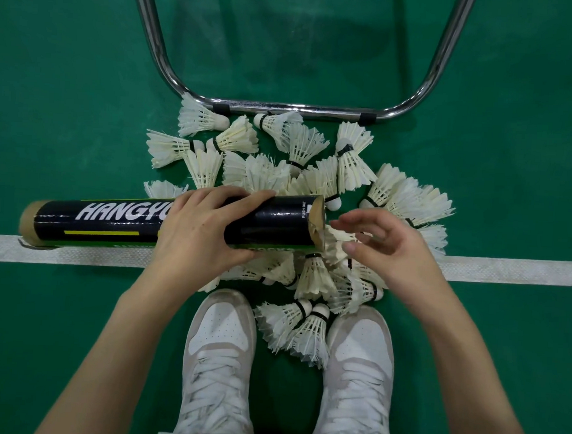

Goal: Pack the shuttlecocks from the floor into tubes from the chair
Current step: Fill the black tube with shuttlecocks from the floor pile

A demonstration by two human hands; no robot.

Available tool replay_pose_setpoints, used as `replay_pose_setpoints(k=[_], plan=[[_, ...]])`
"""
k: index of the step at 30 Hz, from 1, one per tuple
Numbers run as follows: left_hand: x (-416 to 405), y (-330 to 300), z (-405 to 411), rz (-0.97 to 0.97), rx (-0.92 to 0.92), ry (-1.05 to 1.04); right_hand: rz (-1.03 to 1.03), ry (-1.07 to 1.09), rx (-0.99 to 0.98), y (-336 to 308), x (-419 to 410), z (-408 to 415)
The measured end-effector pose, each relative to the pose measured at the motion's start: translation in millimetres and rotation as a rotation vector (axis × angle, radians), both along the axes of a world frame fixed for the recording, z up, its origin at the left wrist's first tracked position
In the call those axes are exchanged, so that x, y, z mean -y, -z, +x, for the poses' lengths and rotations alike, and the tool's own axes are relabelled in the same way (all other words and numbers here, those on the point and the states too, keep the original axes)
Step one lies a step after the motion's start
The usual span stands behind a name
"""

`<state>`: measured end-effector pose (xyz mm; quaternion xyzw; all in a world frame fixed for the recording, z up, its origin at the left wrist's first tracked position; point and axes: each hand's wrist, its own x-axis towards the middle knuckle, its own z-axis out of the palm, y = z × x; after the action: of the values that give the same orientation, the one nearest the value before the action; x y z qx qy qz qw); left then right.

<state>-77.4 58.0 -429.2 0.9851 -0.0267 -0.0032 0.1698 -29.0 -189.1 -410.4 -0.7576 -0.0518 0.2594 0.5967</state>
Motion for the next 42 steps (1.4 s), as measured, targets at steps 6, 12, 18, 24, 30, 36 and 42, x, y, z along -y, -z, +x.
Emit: replay_pose_setpoints(k=[6,12,18,24,30,36,42], plan=[[-1,-1,0,-0.005,-0.006,-0.014,-0.349,-0.051,0.111,32,7,8],[-3,0,-1,-0.001,-0.007,-0.017,-0.492,-0.155,0.035,50,8,13],[-1,0,0,-0.004,-0.005,-0.017,-0.536,-0.155,0.086,64,7,18],[-1,0,0,0.005,-0.013,-0.009,-0.532,-0.149,0.141,67,8,18],[0,1,-1,0.016,-0.009,-0.004,-0.488,-0.072,0.188,67,10,16],[-1,1,-1,0.02,-0.009,-0.007,-0.506,-0.063,0.196,65,11,16],[-1,2,-1,0.019,0.006,-0.004,-0.499,0.033,0.226,66,11,20]])
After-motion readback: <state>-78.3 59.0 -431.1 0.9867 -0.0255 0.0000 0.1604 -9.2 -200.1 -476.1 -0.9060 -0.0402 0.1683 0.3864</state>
